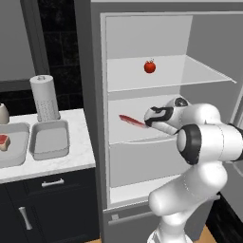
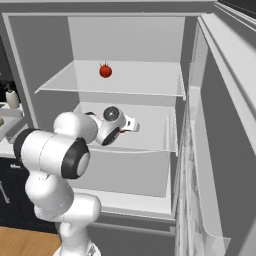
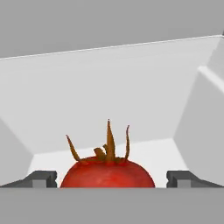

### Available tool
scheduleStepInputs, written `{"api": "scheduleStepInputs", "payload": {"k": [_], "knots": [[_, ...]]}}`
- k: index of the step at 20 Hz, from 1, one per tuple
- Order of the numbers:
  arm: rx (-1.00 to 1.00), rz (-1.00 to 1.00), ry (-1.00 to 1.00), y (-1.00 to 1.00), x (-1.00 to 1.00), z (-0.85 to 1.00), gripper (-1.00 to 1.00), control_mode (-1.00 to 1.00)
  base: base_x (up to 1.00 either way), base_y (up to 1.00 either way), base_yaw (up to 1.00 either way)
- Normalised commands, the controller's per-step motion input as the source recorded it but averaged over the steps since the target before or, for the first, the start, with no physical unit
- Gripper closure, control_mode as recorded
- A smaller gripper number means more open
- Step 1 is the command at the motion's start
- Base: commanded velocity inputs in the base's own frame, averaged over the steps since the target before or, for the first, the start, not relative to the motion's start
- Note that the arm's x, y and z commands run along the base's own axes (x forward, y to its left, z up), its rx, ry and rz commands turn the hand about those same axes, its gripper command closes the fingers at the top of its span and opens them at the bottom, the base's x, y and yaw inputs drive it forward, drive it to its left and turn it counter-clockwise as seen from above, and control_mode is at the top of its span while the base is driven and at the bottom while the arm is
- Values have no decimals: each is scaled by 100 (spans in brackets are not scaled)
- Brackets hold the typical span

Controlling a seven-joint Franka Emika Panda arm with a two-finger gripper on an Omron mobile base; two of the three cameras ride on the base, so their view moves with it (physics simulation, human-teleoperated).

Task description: Place one tomato and one steak in each tupperware on the nearby counter, to pack two identical lunches.

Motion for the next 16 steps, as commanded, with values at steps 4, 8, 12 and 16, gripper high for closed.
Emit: {"api": "scheduleStepInputs", "payload": {"k": [4,8,12,16], "knots": [[0,0,5,0,2,-63,100,-100,0,0,0],[-1,0,11,0,-42,-94,100,-100,0,0,0],[0,0,4,0,-75,-65,100,-100,0,0,0],[0,0,-3,0,-100,-8,100,-100,0,0,0]]}}
